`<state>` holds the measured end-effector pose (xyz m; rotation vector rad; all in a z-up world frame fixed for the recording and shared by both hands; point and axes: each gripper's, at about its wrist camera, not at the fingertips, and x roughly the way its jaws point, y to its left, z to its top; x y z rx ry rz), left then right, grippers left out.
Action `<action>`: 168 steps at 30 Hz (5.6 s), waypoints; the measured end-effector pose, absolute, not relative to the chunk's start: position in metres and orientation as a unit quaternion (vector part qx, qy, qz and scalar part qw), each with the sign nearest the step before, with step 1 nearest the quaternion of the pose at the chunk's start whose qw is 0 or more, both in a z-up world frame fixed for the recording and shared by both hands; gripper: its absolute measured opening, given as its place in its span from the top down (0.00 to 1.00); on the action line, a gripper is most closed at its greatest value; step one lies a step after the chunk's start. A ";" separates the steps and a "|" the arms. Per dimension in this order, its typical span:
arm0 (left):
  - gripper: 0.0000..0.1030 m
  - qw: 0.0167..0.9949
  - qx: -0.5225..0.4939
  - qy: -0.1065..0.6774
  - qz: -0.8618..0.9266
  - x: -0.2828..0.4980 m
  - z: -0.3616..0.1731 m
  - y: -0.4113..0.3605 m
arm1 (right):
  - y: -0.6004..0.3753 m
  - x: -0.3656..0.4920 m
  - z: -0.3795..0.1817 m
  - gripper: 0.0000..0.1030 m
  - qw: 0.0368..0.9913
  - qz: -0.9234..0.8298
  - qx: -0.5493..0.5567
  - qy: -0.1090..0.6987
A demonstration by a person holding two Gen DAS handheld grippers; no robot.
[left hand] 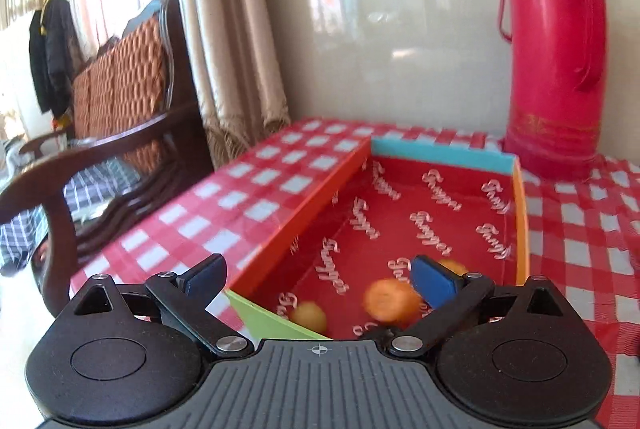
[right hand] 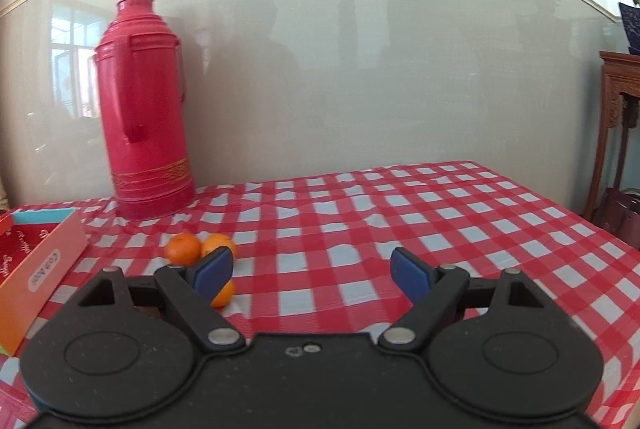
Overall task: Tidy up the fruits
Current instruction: 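Carry the orange piece into the box and release it with the left gripper, then grasp the second dark mangosteen with the right gripper, then lower the mangosteen into the box and open the right gripper, then grasp the last orange carrot-like piece with the left gripper, then carry the orange piece into the box and release it with the left gripper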
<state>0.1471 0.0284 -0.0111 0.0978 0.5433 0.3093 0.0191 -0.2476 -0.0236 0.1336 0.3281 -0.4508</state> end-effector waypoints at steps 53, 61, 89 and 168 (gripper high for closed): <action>0.00 0.910 -0.115 0.245 0.313 0.065 -0.020 0.236 | -0.115 0.107 -0.019 0.70 0.977 0.052 0.060 0.200; 0.00 0.901 -0.141 0.250 0.324 0.061 -0.025 0.257 | -0.056 0.125 -0.017 0.70 0.967 0.142 0.007 0.209; 0.00 0.912 -0.115 0.257 0.298 0.070 -0.020 0.227 | -0.066 0.108 0.003 0.26 0.976 0.064 -0.047 0.204; 0.69 0.973 0.106 0.206 -0.016 0.144 -0.010 -0.070 | -0.269 0.026 -0.027 0.08 0.941 -0.299 0.027 0.159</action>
